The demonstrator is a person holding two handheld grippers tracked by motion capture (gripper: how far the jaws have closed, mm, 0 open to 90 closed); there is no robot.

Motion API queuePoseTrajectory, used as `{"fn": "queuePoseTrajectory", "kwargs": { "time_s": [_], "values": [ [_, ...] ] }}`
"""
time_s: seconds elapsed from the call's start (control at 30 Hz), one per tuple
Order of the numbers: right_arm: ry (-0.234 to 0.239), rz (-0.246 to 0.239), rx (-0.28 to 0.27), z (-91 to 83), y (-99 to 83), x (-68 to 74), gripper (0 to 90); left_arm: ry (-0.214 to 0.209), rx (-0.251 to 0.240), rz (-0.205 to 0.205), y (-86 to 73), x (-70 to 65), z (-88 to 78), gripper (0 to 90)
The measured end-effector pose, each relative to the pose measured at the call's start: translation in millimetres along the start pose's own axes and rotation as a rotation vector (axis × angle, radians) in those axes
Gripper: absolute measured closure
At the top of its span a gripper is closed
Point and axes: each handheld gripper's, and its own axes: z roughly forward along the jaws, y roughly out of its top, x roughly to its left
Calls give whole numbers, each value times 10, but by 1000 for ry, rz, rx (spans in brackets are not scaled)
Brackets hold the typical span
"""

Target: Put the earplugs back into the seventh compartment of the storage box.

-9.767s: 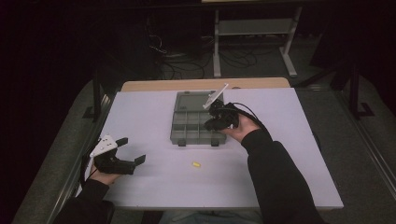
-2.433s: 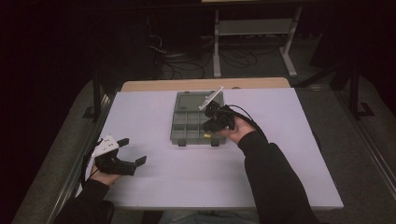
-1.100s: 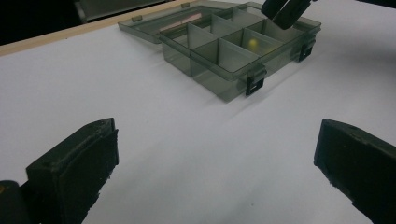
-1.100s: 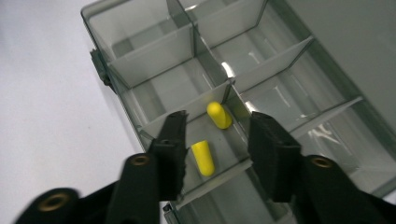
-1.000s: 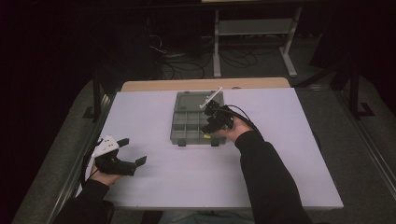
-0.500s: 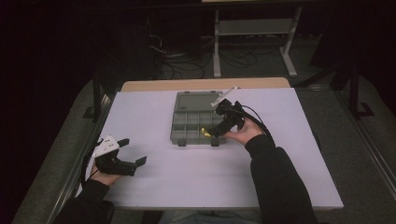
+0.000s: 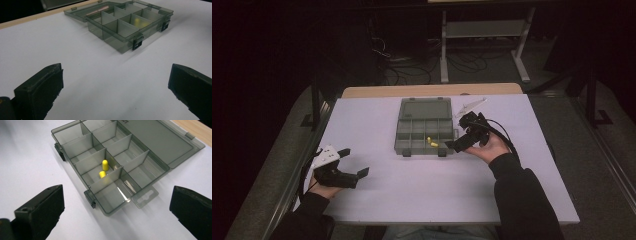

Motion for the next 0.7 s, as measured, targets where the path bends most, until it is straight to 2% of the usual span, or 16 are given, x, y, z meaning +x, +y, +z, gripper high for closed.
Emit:
{"fn": "queuePoseTrajectory", "kwargs": {
  "time_s": [0.37,0.7],
  "values": [
    [0,19,-46,-196,-229,0,0,0,2,-1,0,0,1,0],
    [-18,74,-86,-342,-501,-58,0,-1,3,0,0,-5,4,0]
  ]
}}
